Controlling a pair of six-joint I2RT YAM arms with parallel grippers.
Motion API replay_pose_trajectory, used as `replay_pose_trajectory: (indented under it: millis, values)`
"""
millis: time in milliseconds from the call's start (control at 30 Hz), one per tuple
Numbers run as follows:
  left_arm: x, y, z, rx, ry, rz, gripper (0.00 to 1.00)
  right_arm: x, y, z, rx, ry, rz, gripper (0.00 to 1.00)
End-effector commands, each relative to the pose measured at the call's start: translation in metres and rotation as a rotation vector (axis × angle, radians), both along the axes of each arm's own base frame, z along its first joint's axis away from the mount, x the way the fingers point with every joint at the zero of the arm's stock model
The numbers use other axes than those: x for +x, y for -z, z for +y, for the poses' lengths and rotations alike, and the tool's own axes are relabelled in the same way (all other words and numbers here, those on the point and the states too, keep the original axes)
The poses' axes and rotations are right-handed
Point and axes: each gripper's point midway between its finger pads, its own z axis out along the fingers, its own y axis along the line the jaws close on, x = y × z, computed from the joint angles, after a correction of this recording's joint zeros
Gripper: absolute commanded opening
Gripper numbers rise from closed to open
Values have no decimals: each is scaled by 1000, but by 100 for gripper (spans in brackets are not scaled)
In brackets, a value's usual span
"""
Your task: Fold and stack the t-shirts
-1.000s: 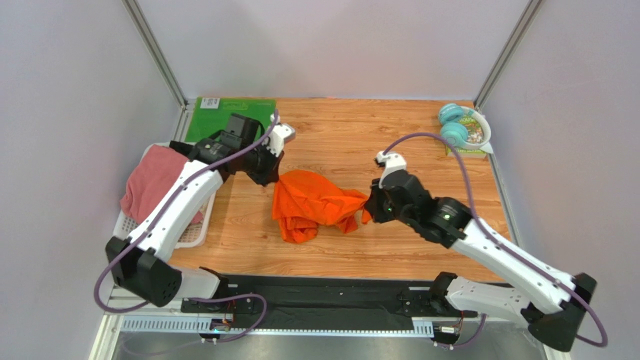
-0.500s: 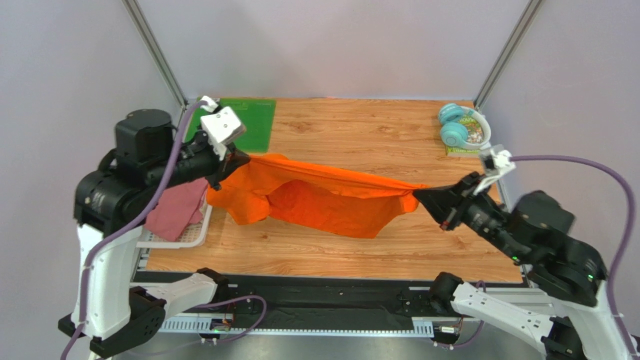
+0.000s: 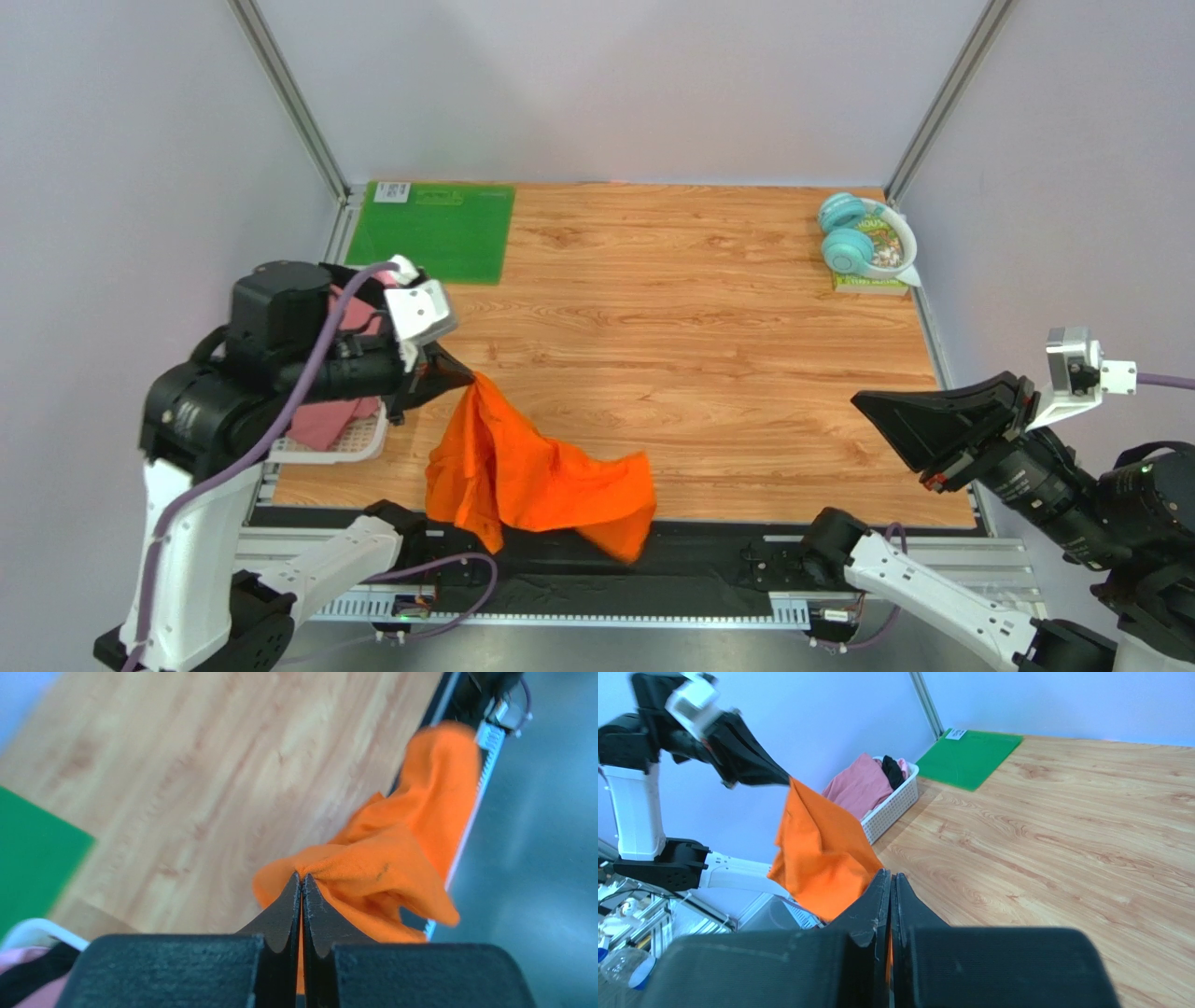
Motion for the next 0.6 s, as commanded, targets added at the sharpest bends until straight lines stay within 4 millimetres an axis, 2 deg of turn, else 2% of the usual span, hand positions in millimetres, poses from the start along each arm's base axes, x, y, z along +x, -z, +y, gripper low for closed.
replay_pose_trajectory:
  millis: [0, 33, 67, 100, 133, 167, 200, 233, 267, 300, 367, 400, 433, 467, 567]
  values:
    - [-28, 68, 2, 128, 92, 305, 0, 11, 16, 6, -27, 34, 43, 0]
    - [-23, 87, 1, 152, 91, 352, 0, 18, 15, 8, -17, 53, 36, 0]
    - [-17, 97, -2, 166, 94, 378, 0, 28, 29, 16, -47, 65, 58, 0]
    - [-6, 104, -6, 167, 93, 369, 0, 34, 34, 19, -60, 77, 63, 0]
    - [4, 124, -8, 203, 78, 423, 0, 44, 41, 25, -83, 97, 77, 0]
    - [12, 134, -10, 220, 68, 439, 0, 52, 53, 31, -115, 110, 103, 0]
    - [24, 142, -13, 231, 66, 422, 0, 62, 73, 40, -162, 114, 142, 0]
    - [35, 162, -12, 276, 46, 468, 0, 70, 88, 53, -197, 99, 176, 0]
    - [43, 171, -14, 294, 37, 477, 0, 74, 101, 61, -220, 94, 211, 0]
    - [56, 183, -14, 318, 24, 466, 0, 80, 127, 71, -265, 82, 261, 0]
    - [71, 205, -18, 358, 17, 518, 0, 84, 151, 93, -298, 27, 330, 0]
    - [82, 212, -20, 373, 6, 510, 0, 83, 174, 101, -332, -9, 378, 9]
    - [91, 224, -21, 400, -2, 540, 0, 86, 185, 110, -341, -22, 409, 25]
    - [101, 228, -23, 404, -14, 531, 0, 82, 197, 116, -355, -58, 439, 51]
    - [138, 231, -23, 411, -94, 475, 0, 72, 232, 131, -387, -135, 515, 61]
